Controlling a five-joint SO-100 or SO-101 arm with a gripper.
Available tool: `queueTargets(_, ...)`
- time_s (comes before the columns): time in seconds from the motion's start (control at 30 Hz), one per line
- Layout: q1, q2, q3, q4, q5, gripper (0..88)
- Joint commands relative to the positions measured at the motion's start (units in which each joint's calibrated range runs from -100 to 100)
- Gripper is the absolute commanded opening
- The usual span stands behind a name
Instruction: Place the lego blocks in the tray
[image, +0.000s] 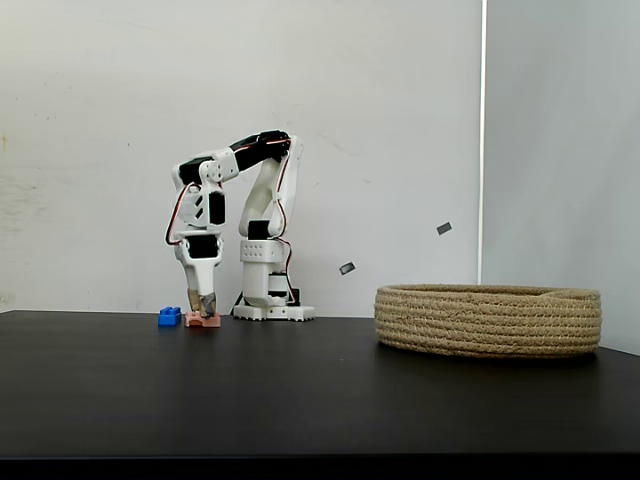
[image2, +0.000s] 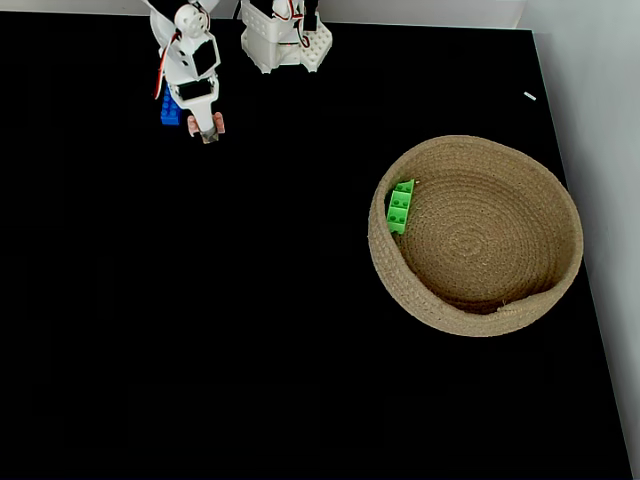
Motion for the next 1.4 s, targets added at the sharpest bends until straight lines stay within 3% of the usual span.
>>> queueTargets(0.0, -0.5, -2.7, 0.3, -1.3, -0.5, 21.2)
queueTargets(0.27, -2.2, -2.5, 2.4, -2.7, -1.8, 17.1)
queueTargets(0.43, -3.3, -2.5, 3.6, -4.4, -2.8, 0.0)
queueTargets(0.7, -5.0, -3.7, 0.1, -4.6, -5.4, 0.0)
queueTargets(0.83, -8.4, -6.1, -12.1, 3.6, -5.9, 0.0)
queueTargets(1.07, -25.2, -4.1, -40.0, 16.9, -5.2, 0.0)
queueTargets(1.37, -51.8, 6.7, -54.7, 16.5, -5.8, 0.0)
